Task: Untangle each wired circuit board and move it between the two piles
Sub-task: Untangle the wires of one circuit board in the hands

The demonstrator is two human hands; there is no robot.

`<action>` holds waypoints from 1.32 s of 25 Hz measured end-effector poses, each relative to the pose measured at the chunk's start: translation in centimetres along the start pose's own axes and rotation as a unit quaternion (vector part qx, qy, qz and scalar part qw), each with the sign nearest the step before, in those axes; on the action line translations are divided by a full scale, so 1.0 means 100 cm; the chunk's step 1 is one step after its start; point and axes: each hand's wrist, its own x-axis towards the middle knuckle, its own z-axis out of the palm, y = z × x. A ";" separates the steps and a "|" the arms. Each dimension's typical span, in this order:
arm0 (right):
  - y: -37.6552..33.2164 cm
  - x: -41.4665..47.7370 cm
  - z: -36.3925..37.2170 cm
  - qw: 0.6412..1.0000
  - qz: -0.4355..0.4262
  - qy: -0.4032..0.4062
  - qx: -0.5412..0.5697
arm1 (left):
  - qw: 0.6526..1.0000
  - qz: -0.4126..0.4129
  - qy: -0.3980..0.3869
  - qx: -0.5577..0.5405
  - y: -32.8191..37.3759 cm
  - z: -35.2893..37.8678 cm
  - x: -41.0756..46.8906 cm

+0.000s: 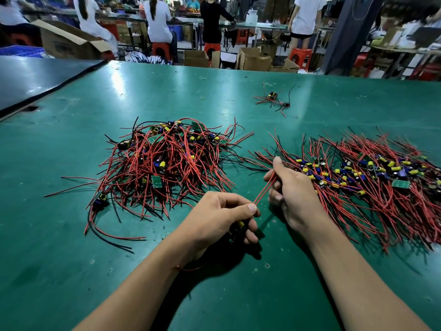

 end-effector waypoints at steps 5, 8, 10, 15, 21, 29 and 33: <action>-0.001 0.000 -0.002 0.998 0.048 -0.021 0.047 | 1.000 -0.003 0.031 0.004 0.002 0.003 0.000; -0.002 0.000 -0.002 0.996 0.068 -0.034 0.044 | 0.996 0.006 0.087 -0.022 0.004 0.004 0.002; -0.002 -0.002 -0.002 0.997 0.058 -0.055 0.013 | 0.990 0.029 0.116 -0.069 0.011 0.001 0.003; 0.003 -0.021 0.005 0.916 -0.132 -0.211 -0.313 | 0.954 0.111 0.135 -0.243 0.026 -0.007 0.006; 0.009 -0.040 0.027 0.939 -0.190 -0.191 -0.215 | 0.937 0.115 0.162 -0.287 0.026 -0.015 0.007; -0.018 -0.031 0.022 0.965 0.055 -0.197 0.165 | 0.963 0.083 0.072 -0.248 0.020 -0.018 0.004; -0.026 -0.032 0.011 0.931 0.154 -0.266 0.199 | 0.981 0.023 0.010 -0.191 0.014 -0.011 0.005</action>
